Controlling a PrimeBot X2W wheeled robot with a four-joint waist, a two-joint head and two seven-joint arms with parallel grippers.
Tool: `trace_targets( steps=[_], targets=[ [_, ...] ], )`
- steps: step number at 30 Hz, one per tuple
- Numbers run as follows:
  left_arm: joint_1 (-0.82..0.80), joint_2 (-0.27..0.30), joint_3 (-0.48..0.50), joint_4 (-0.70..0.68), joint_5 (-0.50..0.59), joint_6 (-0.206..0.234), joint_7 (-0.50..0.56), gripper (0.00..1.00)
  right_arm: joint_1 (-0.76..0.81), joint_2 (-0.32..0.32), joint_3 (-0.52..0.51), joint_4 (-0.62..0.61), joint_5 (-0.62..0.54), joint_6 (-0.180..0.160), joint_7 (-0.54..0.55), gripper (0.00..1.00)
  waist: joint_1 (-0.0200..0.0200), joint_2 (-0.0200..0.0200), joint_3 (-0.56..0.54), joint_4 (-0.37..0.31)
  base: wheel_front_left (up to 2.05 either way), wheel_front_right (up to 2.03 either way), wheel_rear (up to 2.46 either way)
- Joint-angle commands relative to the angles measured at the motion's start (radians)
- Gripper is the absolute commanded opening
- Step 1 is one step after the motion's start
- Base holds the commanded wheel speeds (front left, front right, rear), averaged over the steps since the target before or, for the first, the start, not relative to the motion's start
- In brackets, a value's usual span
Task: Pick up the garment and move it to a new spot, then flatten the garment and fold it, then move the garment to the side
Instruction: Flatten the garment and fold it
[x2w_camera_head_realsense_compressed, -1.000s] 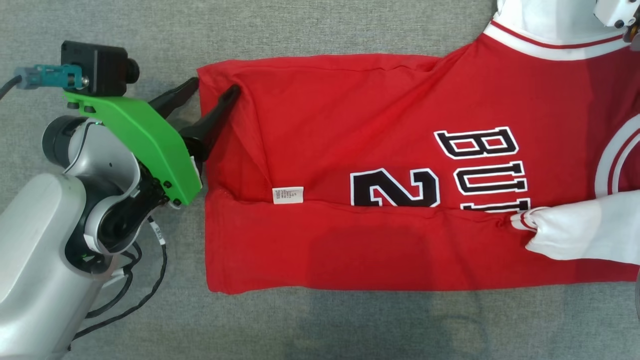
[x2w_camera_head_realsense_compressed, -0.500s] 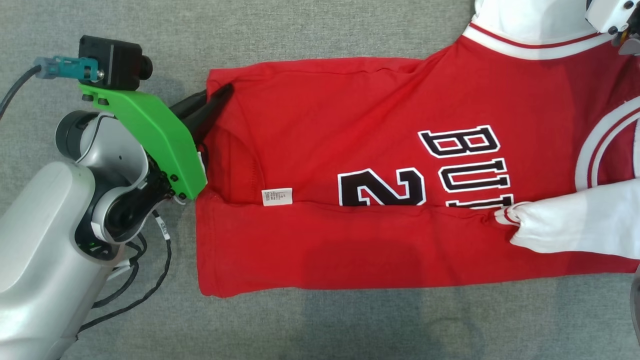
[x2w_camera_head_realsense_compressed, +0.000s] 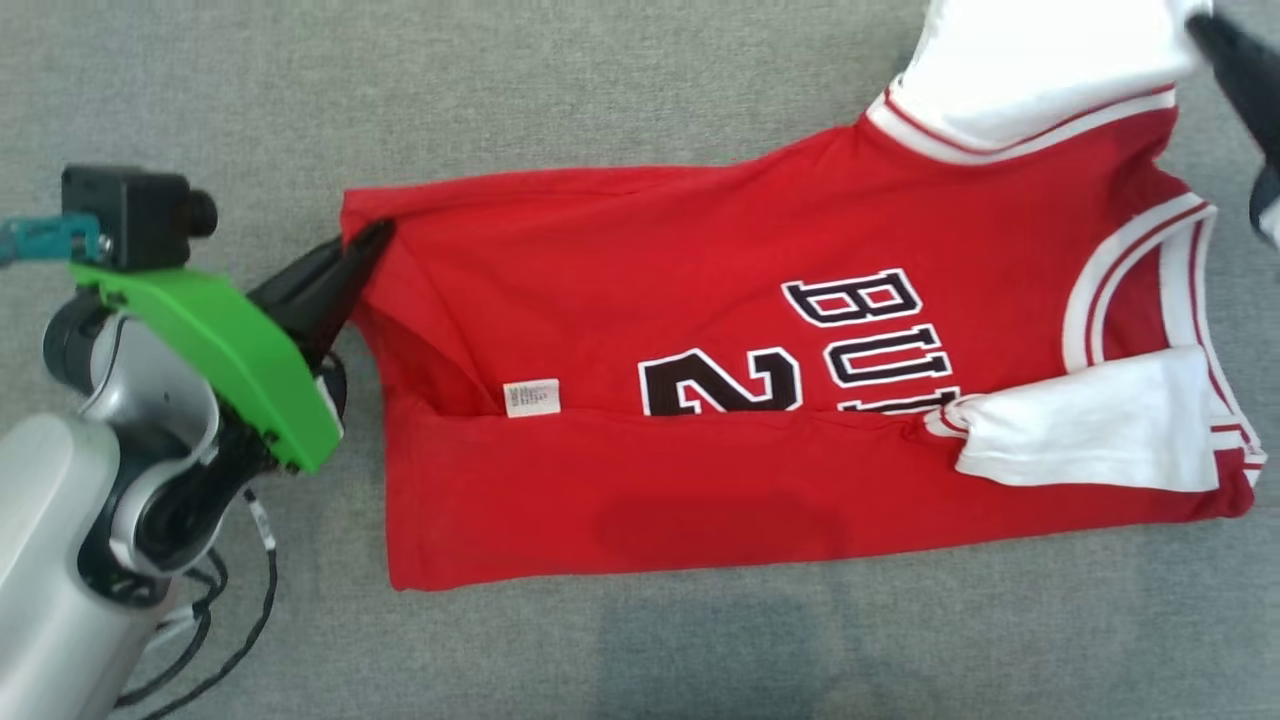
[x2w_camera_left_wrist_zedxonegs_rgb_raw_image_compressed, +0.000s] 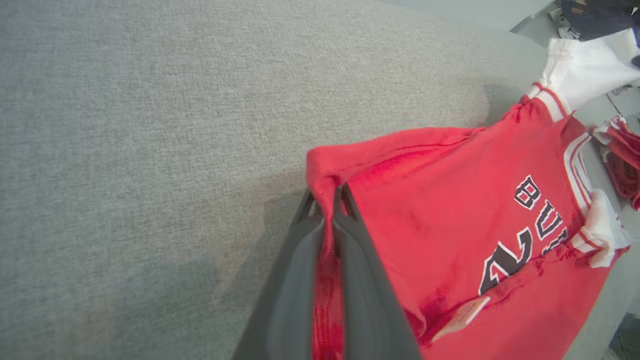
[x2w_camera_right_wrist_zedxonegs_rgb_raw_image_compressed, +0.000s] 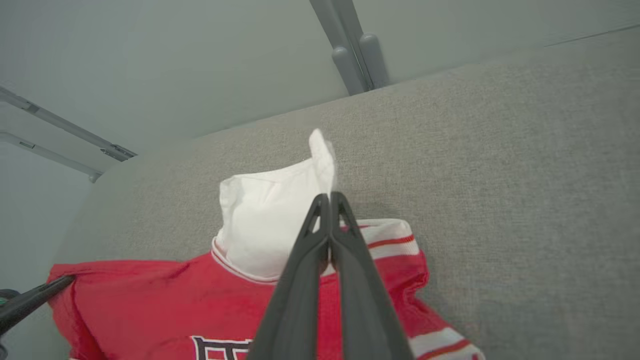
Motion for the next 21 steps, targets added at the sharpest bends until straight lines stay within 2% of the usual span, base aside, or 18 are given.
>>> trace_targets(
  steps=[1, 6, 10, 13, 16, 21],
  targets=[
    [0.02, 0.013, 0.009, -0.008, -0.009, -0.001, -0.009, 0.0, 0.043, 0.007, -0.014, -0.023, 0.013, 0.0, 0.005, 0.0, 0.0, 0.0022, -0.027, -0.031, 0.0, 0.0, 0.0],
    [0.127, 0.076, 0.032, -0.09, 0.002, -0.006, -0.056, 0.0, 0.26, 0.073, -0.085, -0.186, 0.088, 0.0, -0.005, 0.0, 0.0, 0.0022, -0.047, -0.078, 0.0, 0.0, 0.0],
    [0.208, 0.119, 0.043, -0.148, 0.035, 0.006, -0.105, 0.0, 0.399, 0.122, -0.099, -0.256, 0.121, 0.0, -0.025, 0.0, 0.0, 0.0022, -0.066, -0.112, 0.0, 0.0, 0.0],
    [0.28, 0.139, 0.044, -0.191, 0.056, 0.017, -0.15, 0.0, 0.473, 0.148, -0.074, -0.262, 0.124, 0.0, -0.044, 0.0, 0.0, 0.0022, -0.079, -0.139, 0.0, 0.0, 0.0],
    [0.334, 0.186, 0.029, -0.207, 0.16, 0.047, -0.195, 0.0, 0.523, 0.162, -0.049, -0.243, 0.119, 0.0, -0.075, 0.0, 0.0, 0.0022, -0.092, -0.149, 0.0, 0.0, 0.0],
    [0.418, 0.167, 0.01, -0.234, 0.186, 0.091, -0.247, 0.0, 0.564, 0.148, -0.023, -0.204, 0.111, 0.0, -0.126, 0.0, 0.0, 0.0022, -0.106, -0.151, 0.0, 0.0, 0.0]
  ],
)
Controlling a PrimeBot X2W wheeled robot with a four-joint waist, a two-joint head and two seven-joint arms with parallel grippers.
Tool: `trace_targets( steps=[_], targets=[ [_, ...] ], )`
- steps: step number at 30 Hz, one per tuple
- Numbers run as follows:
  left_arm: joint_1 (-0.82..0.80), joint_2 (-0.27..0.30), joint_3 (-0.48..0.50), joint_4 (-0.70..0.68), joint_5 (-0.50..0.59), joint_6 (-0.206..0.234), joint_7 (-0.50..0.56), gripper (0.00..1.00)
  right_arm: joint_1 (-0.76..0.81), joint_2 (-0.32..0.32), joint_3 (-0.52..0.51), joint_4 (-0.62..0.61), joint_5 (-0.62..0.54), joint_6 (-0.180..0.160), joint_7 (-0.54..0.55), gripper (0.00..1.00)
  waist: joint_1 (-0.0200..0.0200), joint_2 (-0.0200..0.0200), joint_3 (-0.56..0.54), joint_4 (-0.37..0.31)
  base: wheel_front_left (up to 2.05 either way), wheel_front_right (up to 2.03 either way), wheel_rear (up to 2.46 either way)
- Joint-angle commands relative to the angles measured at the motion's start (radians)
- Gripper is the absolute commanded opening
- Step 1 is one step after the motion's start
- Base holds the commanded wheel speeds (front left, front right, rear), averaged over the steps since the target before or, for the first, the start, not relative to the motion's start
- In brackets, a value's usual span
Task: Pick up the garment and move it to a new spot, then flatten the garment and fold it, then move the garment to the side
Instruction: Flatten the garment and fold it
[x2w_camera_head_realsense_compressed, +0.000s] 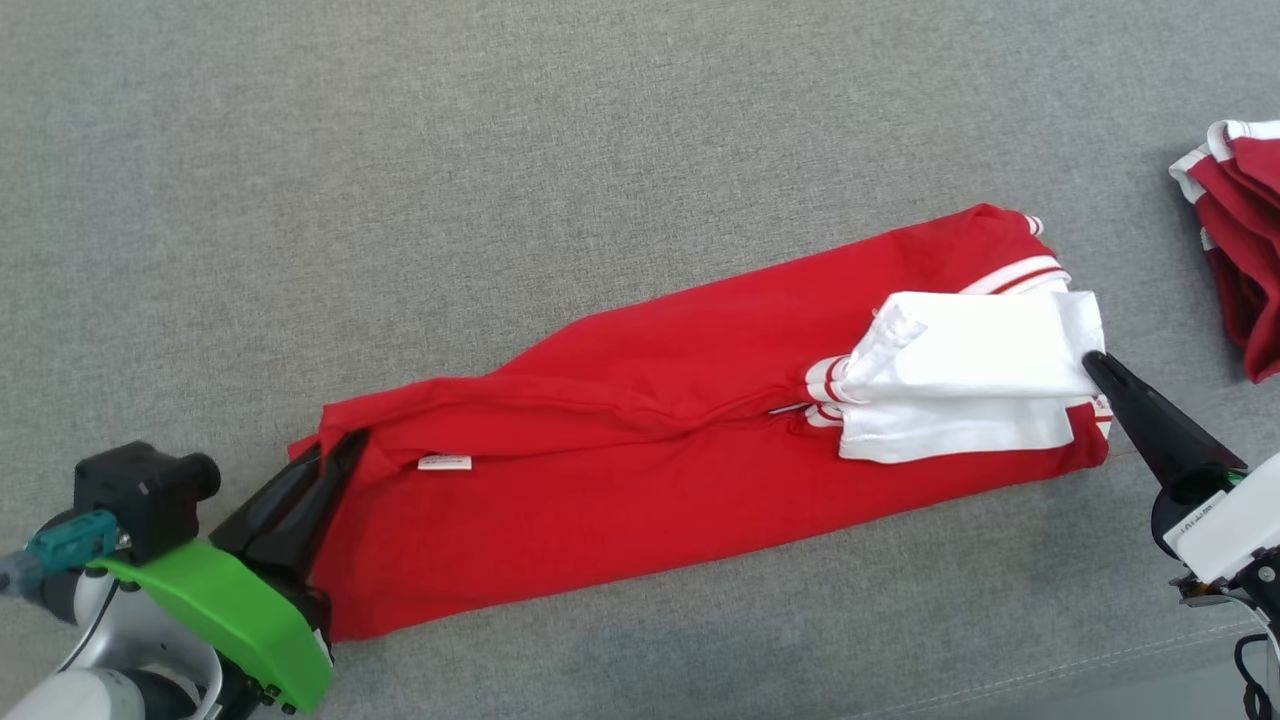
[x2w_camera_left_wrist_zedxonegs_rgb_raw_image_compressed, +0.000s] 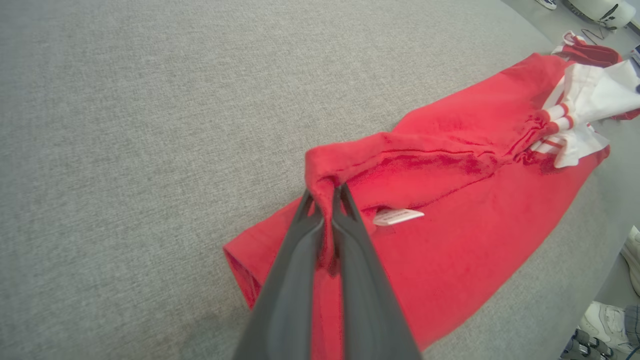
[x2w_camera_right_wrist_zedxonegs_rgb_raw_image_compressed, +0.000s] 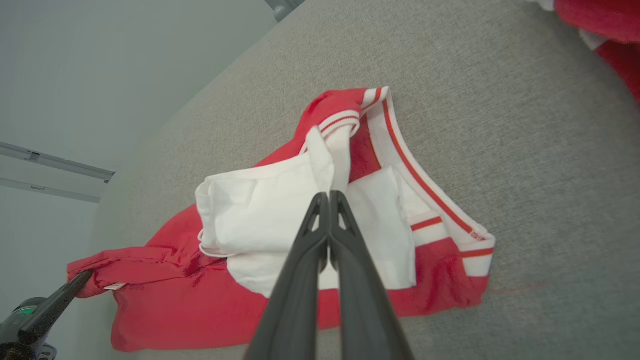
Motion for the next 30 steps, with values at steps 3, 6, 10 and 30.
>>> trace_targets(
  steps=[3, 6, 10, 30],
  targets=[
    [0.055, -0.016, -0.006, 0.005, 0.007, 0.024, -0.039, 0.32, 0.004, -0.03, 0.011, 0.047, -0.04, 0.0, -0.059, 0.0, 0.0, 0.0022, -0.012, 0.001, 0.0, 0.0, 0.0],
    [0.075, -0.023, -0.024, 0.043, 0.05, 0.03, -0.075, 1.0, 0.001, -0.055, 0.051, 0.097, -0.064, 0.0, -0.071, 1.0, 0.0, 0.0022, -0.018, 0.005, 0.0, 0.0, 0.0],
    [0.106, -0.042, -0.066, 0.104, 0.104, 0.031, -0.119, 1.0, 0.019, -0.095, 0.074, 0.145, -0.101, 0.0, -0.099, 1.0, 0.0, 0.0022, -0.021, 0.016, 0.0, 0.0, 0.0],
    [0.24, -0.191, 0.133, 0.198, 0.163, 0.266, -0.403, 1.0, -0.103, -0.205, 0.095, 0.25, -0.183, 0.0, -0.028, 1.0, 0.0, 0.0022, 0.005, 0.075, 0.0, 0.0, 0.0]
  ],
)
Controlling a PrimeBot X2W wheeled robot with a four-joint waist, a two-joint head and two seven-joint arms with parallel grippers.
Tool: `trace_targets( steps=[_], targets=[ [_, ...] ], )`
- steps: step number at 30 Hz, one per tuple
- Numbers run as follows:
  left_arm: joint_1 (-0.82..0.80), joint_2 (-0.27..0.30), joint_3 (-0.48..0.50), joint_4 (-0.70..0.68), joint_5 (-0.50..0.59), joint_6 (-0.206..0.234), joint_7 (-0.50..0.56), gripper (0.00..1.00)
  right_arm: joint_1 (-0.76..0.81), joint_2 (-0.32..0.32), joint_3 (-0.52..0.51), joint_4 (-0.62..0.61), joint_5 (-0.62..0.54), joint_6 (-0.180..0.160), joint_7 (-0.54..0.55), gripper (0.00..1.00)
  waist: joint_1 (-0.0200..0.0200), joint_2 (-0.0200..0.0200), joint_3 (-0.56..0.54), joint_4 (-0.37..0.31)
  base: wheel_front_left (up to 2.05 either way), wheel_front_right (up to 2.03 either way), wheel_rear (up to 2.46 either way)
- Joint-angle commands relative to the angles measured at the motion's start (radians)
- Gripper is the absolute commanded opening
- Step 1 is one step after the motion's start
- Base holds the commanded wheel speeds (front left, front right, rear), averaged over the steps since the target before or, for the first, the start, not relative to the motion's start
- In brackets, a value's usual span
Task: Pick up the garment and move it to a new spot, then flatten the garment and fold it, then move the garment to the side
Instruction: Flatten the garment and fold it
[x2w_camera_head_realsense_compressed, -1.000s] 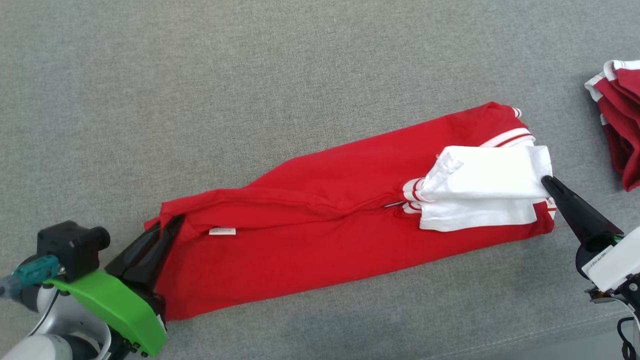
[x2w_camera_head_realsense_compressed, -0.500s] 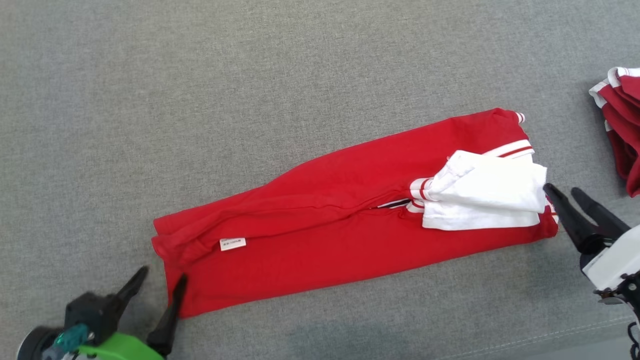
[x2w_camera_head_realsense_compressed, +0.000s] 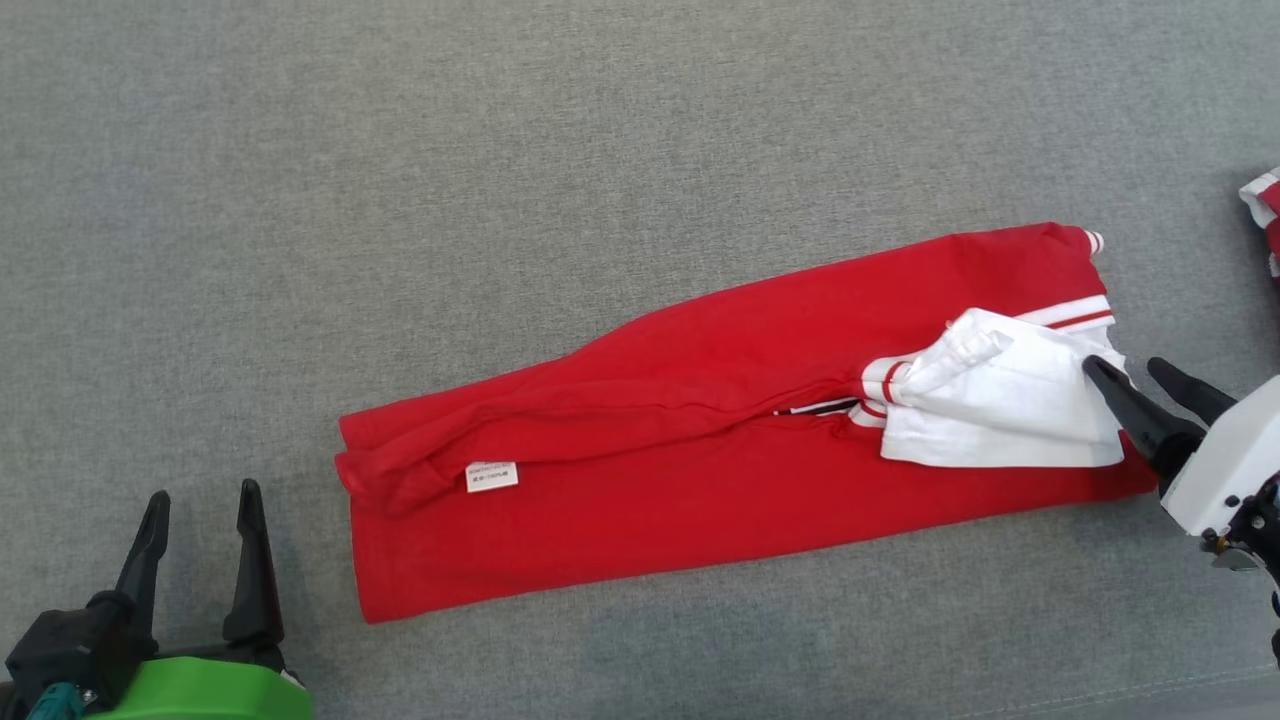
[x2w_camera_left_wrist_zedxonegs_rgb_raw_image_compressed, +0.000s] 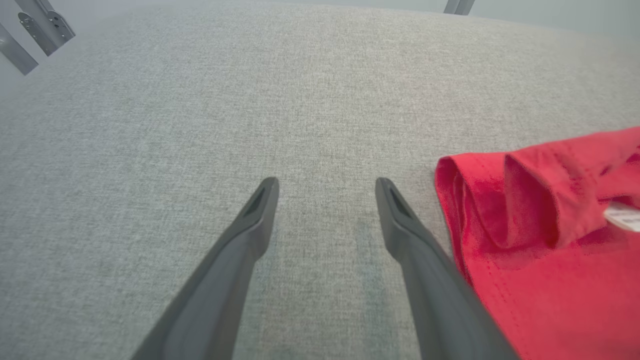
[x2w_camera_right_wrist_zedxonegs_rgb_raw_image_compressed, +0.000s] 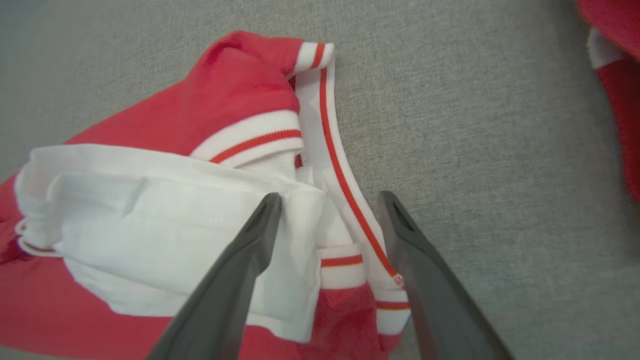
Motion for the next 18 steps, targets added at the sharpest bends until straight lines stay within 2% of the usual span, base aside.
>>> trace_targets(
  steps=[1, 8, 12, 15, 16, 17, 18],
  targets=[
    [-0.023, -0.018, 0.009, -0.007, 0.021, -0.007, -0.006, 1.0, -0.022, -0.003, 0.007, 0.026, -0.011, 0.0, 0.007, 1.0, 0.0, 0.0022, 0.009, 0.02, 0.0, 0.0, 0.0],
    [-0.027, -0.104, 0.064, -0.022, 0.076, -0.041, -0.009, 1.0, -0.09, -0.031, 0.062, 0.128, -0.053, 0.0, 0.029, 1.0, 0.0, 0.0022, 0.013, 0.052, 0.0, 0.0, 0.0],
    [-0.016, -0.151, 0.091, -0.023, 0.111, -0.082, -0.009, 1.0, -0.091, -0.037, 0.066, 0.187, -0.039, 0.0, 0.066, 1.0, 0.0, 0.0022, 0.0, 0.075, 0.0, 0.0, 0.0],
    [0.004, -0.174, 0.101, -0.004, 0.136, -0.111, -0.009, 1.0, -0.066, -0.034, 0.088, 0.227, -0.005, 0.0, 0.133, 1.0, 0.0, 0.0022, -0.016, 0.085, 0.0, 0.0, 0.0],
    [0.01, -0.181, 0.101, 0.006, 0.142, -0.121, -0.009, 1.0, -0.056, -0.026, 0.1, 0.233, 0.022, 0.0, 0.154, 0.44, 0.0, 0.0022, -0.022, 0.087, 0.0, 0.0, 0.0],
    [0.014, -0.186, 0.101, 0.015, 0.148, -0.13, -0.009, 1.0, -0.047, -0.018, 0.103, 0.235, 0.056, 0.001, 0.17, 0.0, 0.0, 0.0022, -0.029, 0.092, 0.0, 0.0, 0.0],
    [0.015, -0.193, 0.101, 0.024, 0.151, -0.139, -0.009, 1.0, -0.04, -0.014, 0.11, 0.233, 0.091, 0.001, 0.184, 0.0, 0.0, 0.0022, -0.037, 0.098, 0.0, 0.0, 0.0]
  ],
)
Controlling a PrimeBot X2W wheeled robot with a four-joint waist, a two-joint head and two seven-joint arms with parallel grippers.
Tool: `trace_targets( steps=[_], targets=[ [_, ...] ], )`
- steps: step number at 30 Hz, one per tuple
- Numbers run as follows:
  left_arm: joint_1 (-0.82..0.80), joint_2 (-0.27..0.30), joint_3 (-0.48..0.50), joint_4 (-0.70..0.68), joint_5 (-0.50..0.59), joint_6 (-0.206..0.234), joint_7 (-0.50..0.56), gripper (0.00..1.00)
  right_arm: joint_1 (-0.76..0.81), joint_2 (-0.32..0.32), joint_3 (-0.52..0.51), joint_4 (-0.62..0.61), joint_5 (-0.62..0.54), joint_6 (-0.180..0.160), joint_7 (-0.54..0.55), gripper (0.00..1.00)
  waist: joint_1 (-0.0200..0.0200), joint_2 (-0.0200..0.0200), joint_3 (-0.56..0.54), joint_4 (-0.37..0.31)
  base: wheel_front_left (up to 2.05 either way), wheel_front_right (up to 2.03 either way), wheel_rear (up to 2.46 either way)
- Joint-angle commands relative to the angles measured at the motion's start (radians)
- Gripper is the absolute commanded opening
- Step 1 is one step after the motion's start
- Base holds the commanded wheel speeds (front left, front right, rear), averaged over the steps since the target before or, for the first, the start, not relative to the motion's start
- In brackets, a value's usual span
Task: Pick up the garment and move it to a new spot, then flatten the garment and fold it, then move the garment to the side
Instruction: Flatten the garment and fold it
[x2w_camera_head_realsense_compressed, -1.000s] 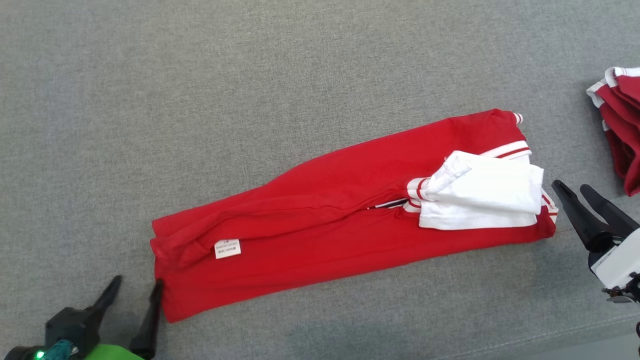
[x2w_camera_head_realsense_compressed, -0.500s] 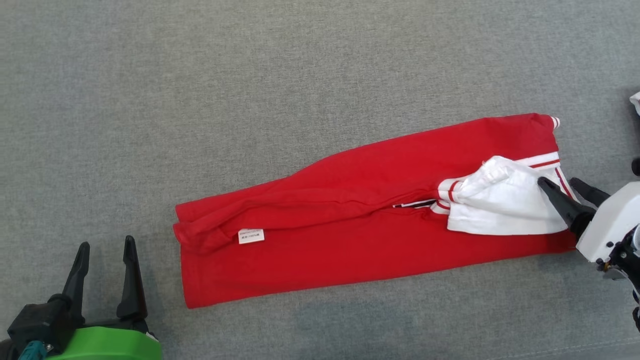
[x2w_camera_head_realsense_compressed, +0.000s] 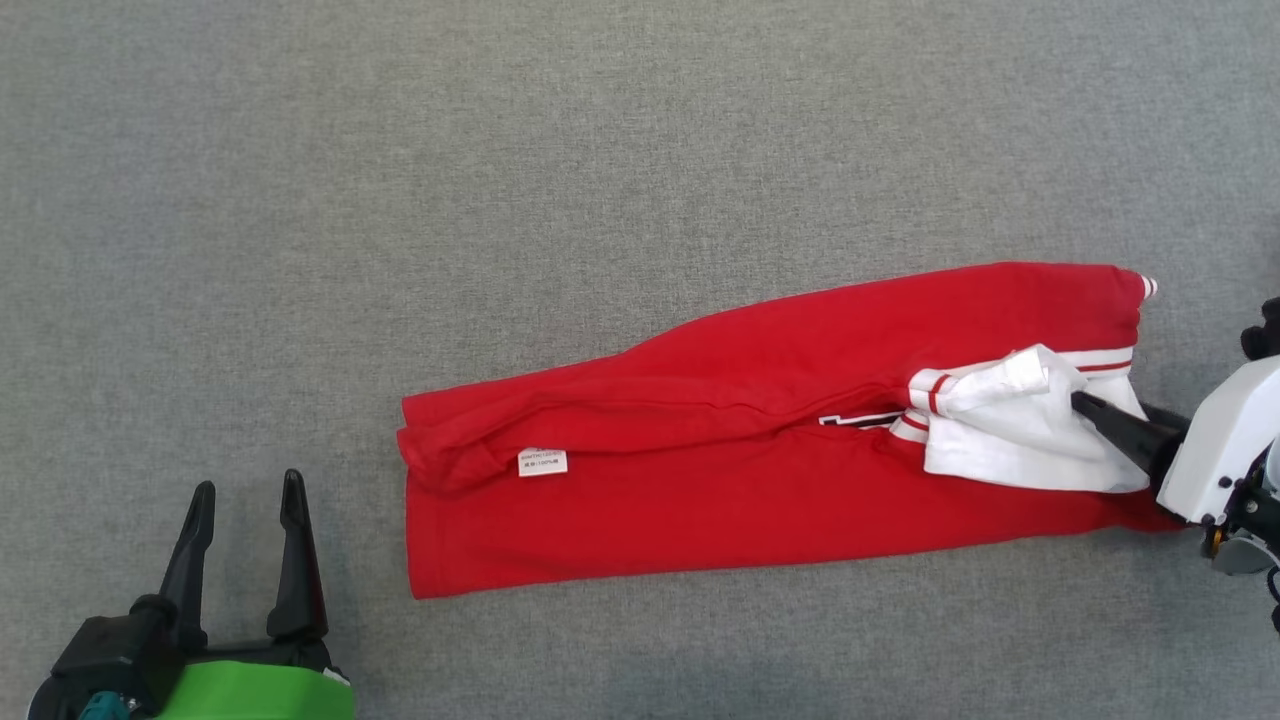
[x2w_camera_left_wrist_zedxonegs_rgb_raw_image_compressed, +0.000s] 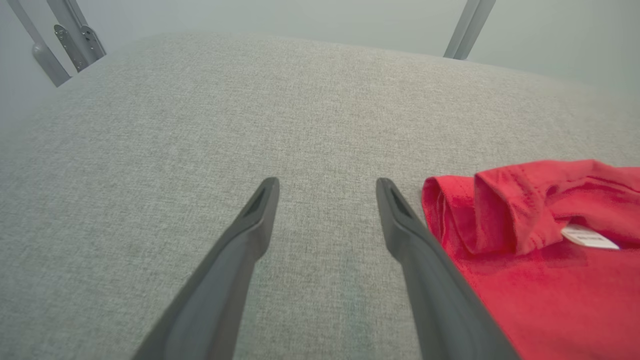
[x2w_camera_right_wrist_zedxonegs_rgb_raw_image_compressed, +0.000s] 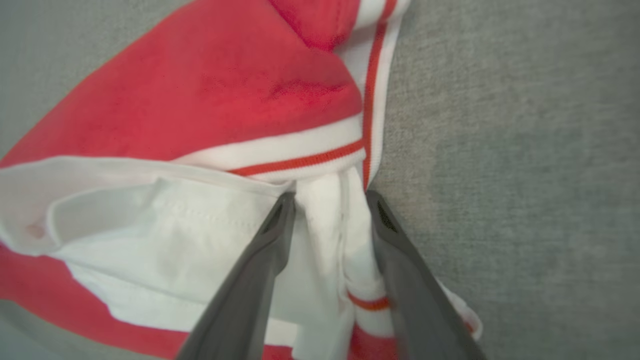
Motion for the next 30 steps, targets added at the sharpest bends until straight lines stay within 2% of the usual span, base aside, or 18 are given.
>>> trace_targets(
  steps=[1, 5, 8, 10, 11, 13, 16, 19, 21, 23, 27, 30],
  targets=[
    [0.011, -0.015, 0.007, 0.01, 0.01, -0.013, -0.004, 1.0, 0.058, 0.042, 0.044, 0.025, 0.058, 0.001, 0.045, 0.0, 0.0, 0.0022, -0.025, 0.017, 0.0, 0.0, 0.0],
    [0.024, -0.039, 0.024, 0.036, 0.019, -0.035, -0.003, 1.0, 0.049, 0.021, -0.012, -0.006, 0.156, 0.001, 0.058, 0.0, 0.0, 0.0022, -0.058, 0.018, 0.0, 0.0, 0.0],
    [0.029, -0.045, 0.025, 0.05, 0.021, -0.045, -0.003, 1.0, 0.038, -0.005, -0.067, -0.004, 0.17, 0.001, 0.068, 0.0, 0.0, 0.0022, -0.078, 0.018, 0.0, 0.0, 0.0],
    [0.03, -0.049, 0.02, 0.065, 0.021, -0.056, -0.003, 1.0, 0.036, -0.031, -0.131, 0.012, 0.161, 0.001, 0.091, 0.0, 0.0, 0.0022, -0.099, 0.023, 0.0, 0.0, 0.0],
    [0.032, -0.052, 0.009, 0.079, 0.025, -0.066, -0.003, 1.0, 0.037, -0.059, -0.209, 0.033, 0.142, 0.0, 0.118, 0.0, 0.0, 0.0022, -0.118, 0.031, 0.0, 0.0, 0.0],
    [0.03, -0.054, 0.0, 0.092, 0.025, -0.078, -0.003, 1.0, 0.032, -0.076, -0.293, 0.047, 0.122, 0.001, 0.144, 0.0, 0.0, 0.0022, -0.132, 0.042, 0.0, 0.0, 0.0],
    [0.032, -0.061, 0.0, 0.12, 0.028, -0.095, -0.003, 1.0, 0.009, -0.078, -0.408, 0.037, 0.098, 0.001, 0.174, 0.0, 0.0, 0.0022, -0.156, 0.059, 0.0, 0.0, 0.0],
    [0.036, -0.071, 0.017, 0.149, 0.032, -0.112, -0.004, 1.0, -0.018, -0.048, -0.446, -0.041, 0.109, 0.001, 0.197, 0.0, 0.0, 0.0022, -0.174, 0.071, 0.0, 0.0, 0.0],
    [0.043, -0.084, 0.031, 0.17, 0.039, -0.126, -0.004, 1.0, -0.02, -0.009, -0.41, -0.107, 0.12, 0.001, 0.21, 0.0, 0.0, 0.0022, -0.196, 0.074, 0.0, 0.0, 0.0],
    [0.049, -0.094, 0.04, 0.189, 0.05, -0.139, -0.004, 1.0, -0.005, 0.03, -0.329, -0.19, 0.129, 0.001, 0.229, 0.0, 0.0, 0.0022, -0.211, 0.071, 0.0, 0.0, 0.0],
    [0.034, -0.114, 0.046, 0.205, 0.082, -0.169, -0.004, 1.0, 0.036, 0.151, -0.115, -0.294, 0.129, 0.001, 0.23, 0.0, 0.0, 0.0022, -0.23, 0.073, 0.0, 0.0, 0.0],
    [0.012, -0.131, 0.051, 0.208, 0.105, -0.19, -0.004, 1.0, 0.072, 0.214, 0.042, -0.307, 0.081, 0.001, 0.178, 0.0, 0.0, 0.0022, -0.229, 0.082, 0.0, 0.0, 0.0]
  ],
)
